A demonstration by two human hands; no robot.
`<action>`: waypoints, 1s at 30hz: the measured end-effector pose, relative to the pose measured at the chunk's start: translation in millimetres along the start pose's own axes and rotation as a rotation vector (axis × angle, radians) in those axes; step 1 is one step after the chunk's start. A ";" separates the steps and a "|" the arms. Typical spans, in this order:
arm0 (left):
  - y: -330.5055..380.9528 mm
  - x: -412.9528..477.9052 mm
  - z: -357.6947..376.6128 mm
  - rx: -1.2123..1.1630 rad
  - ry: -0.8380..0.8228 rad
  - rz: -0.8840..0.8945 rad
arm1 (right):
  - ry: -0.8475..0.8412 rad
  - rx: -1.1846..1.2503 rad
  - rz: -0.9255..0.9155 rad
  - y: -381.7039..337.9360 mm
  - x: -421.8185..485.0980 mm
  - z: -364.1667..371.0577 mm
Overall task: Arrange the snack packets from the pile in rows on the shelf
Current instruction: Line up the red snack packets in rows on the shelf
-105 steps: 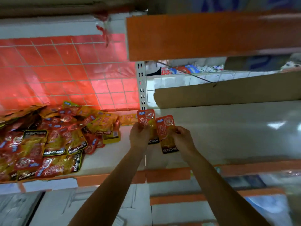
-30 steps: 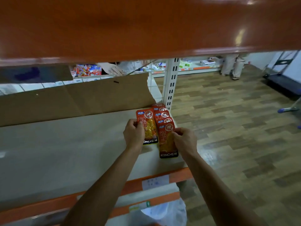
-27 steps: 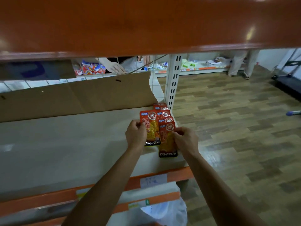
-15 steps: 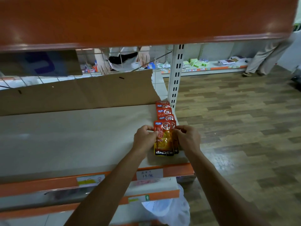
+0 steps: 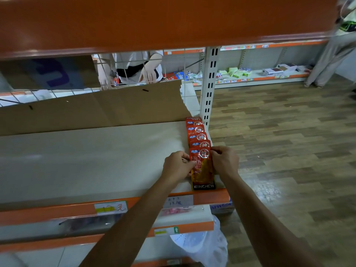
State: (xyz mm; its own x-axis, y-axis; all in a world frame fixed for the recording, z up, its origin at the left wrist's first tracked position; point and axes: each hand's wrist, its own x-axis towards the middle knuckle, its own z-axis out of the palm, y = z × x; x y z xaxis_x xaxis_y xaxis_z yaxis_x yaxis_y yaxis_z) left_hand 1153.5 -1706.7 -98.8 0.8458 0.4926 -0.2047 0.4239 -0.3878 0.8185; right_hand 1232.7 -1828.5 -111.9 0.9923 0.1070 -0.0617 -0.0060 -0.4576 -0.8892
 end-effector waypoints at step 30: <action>5.3 -7.1 -0.5 0.220 0.050 0.084 | 0.123 -0.103 -0.099 -16.5 -10.6 -1.9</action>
State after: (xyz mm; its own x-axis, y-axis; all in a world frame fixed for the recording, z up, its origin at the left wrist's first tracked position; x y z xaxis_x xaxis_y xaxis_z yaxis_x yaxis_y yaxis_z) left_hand 1149.5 -1711.9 -92.7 0.8663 0.4874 -0.1090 0.4174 -0.5866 0.6941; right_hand 1222.4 -1823.8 -95.7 0.9951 0.0499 0.0853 0.0987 -0.5386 -0.8368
